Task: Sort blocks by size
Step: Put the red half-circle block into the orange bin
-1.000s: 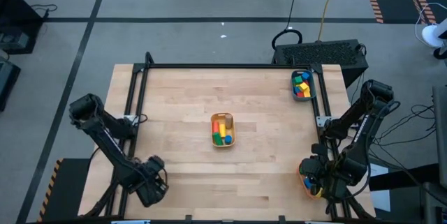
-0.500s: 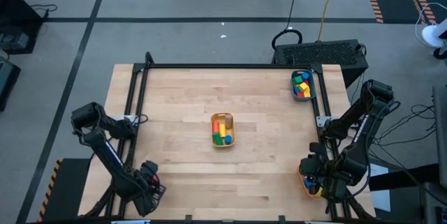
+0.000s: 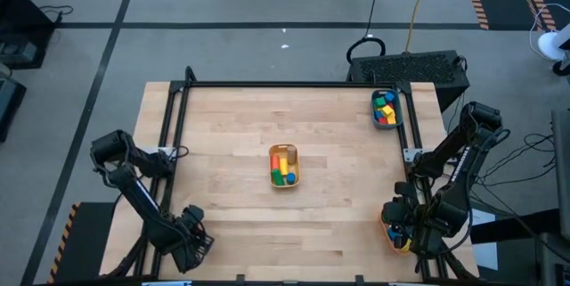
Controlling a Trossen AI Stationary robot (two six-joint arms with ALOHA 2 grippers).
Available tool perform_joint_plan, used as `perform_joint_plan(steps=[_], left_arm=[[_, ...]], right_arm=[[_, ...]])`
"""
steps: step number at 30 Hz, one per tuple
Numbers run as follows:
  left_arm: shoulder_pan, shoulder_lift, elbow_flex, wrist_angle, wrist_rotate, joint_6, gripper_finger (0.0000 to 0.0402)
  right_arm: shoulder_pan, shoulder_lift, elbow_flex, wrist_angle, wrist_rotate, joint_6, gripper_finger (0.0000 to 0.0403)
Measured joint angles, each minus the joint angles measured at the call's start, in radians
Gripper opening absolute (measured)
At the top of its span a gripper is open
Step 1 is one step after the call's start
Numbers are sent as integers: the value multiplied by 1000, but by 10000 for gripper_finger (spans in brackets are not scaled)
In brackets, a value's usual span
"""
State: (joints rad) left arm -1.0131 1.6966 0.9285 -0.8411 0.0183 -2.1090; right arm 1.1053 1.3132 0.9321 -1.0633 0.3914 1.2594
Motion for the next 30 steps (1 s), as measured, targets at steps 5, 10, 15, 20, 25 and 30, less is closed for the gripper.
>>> perform_joint_plan(steps=[5, 10, 15, 20, 25, 30], left_arm=[[23, 0, 0, 11, 5, 54, 173], [57, 0, 1, 5, 4, 136, 136], [94, 0, 1, -3, -14, 220, 136], [130, 4, 16, -9, -49, 318, 136], [173, 4, 44, -4, -51, 419, 136], [202, 4, 68, 0, -50, 489, 136]], right_arm=[[0, 0, 0, 0, 14, 0, 144], [0, 0, 0, 1, 75, 0, 144], [0, 0, 0, 22, 123, -44, 144], [-9, 0, 0, 115, 174, -205, 144], [-32, 0, 0, 264, 233, -461, 144], [-69, 0, 0, 384, 240, -672, 144]])
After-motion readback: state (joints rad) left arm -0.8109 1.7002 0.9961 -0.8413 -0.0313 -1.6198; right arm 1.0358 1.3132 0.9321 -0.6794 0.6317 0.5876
